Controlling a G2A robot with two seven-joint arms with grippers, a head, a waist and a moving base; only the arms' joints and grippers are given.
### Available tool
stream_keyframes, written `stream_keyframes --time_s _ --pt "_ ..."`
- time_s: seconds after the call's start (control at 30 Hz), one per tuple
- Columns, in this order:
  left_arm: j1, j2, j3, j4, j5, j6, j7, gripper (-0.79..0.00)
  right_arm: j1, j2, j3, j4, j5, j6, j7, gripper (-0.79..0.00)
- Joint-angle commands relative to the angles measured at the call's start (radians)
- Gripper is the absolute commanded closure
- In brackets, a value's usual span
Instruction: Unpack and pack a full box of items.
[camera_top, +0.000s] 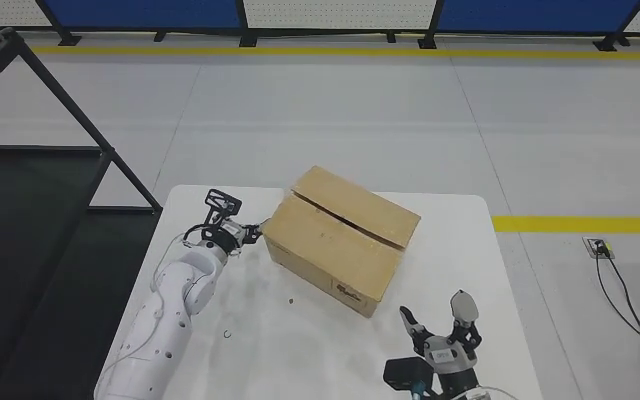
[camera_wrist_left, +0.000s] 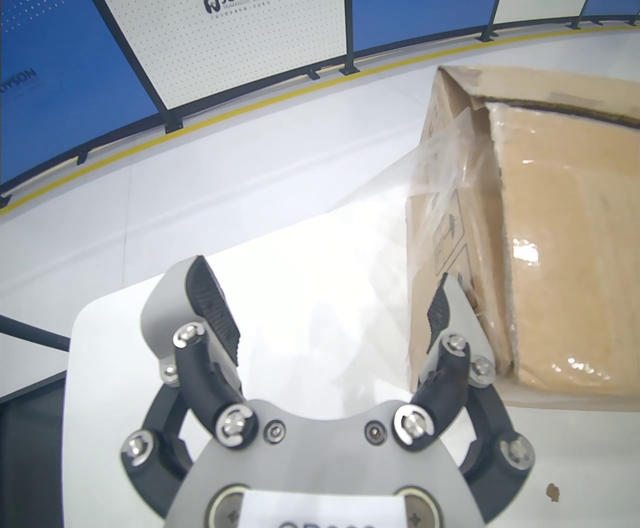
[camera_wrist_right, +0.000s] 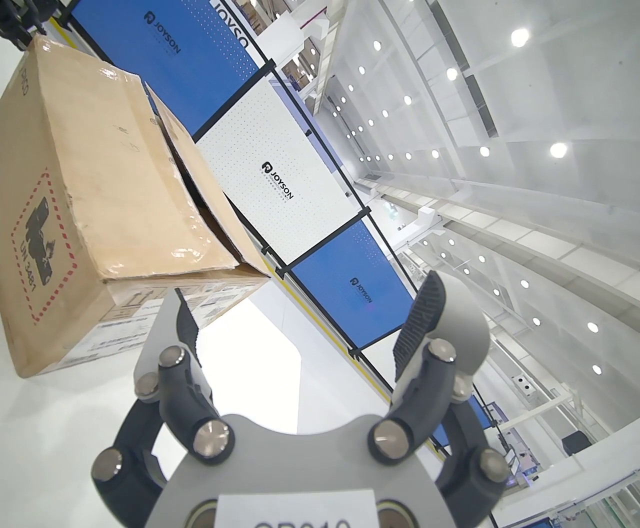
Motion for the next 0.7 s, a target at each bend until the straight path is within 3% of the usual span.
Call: stream_keyframes --time_s 0.0,0.27,0.67 --pt "0.021 0.002 -0.002 -0.024 0.001 0.000 -0.004 -0.785 0.005 -0.001 -0.003 0.000 -0.002 -0.005 0.001 -0.785" --pt "0.103 0.008 -0.012 -0.116 -0.008 -0.008 -0.018 -0.785 0.031 -0.002 -0.017 0.010 -0.019 -0.046 0.000 -0.785" --pt "0.162 0.012 -0.015 -0.183 -0.009 -0.011 -0.030 -0.785 0.095 0.000 -0.038 0.063 -0.108 -0.232 0.073 -0.785"
